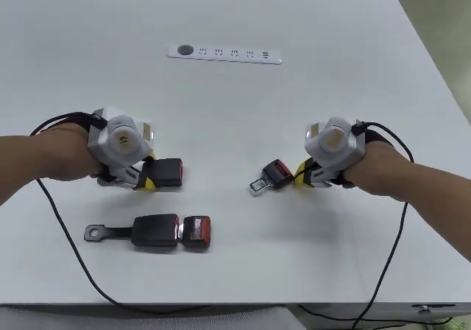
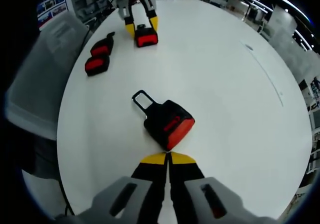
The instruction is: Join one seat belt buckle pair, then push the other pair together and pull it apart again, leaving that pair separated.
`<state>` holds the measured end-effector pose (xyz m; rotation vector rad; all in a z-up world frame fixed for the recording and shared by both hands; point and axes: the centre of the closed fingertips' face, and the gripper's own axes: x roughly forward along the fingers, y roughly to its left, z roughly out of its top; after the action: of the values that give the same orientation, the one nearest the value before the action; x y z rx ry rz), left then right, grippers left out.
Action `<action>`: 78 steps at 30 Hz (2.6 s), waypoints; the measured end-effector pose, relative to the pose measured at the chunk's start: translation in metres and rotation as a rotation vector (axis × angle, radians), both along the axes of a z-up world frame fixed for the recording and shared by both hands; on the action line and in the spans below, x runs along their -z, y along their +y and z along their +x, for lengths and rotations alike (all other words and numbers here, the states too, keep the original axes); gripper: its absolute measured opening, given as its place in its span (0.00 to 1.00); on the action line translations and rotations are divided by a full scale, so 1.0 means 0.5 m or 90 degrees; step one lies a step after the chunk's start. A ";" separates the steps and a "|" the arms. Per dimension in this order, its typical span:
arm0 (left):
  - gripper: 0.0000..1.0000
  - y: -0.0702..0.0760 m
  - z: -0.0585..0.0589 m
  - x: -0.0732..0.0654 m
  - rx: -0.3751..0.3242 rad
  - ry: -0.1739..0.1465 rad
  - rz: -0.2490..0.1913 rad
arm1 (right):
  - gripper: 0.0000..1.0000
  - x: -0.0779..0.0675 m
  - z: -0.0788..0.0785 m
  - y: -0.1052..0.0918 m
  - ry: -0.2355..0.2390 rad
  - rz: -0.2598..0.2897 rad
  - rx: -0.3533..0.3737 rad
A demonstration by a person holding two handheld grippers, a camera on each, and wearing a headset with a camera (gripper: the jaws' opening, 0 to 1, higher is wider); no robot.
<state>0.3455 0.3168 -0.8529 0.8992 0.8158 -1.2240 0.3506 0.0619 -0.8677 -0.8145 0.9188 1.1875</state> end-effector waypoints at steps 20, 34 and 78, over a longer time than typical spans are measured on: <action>0.32 0.001 0.003 0.002 -0.005 0.008 0.004 | 0.30 -0.062 0.012 0.051 -0.040 0.030 -0.052; 0.32 0.001 0.003 0.002 -0.008 0.012 -0.004 | 0.36 -0.063 0.003 0.098 -0.027 0.022 -0.130; 0.32 -0.004 0.003 0.003 0.005 0.016 0.006 | 0.34 -0.014 0.002 0.195 -0.060 0.003 -0.126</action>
<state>0.3469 0.3150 -0.8546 0.8966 0.8399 -1.2418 0.3516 0.1595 -0.8608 -0.9656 0.7710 1.3102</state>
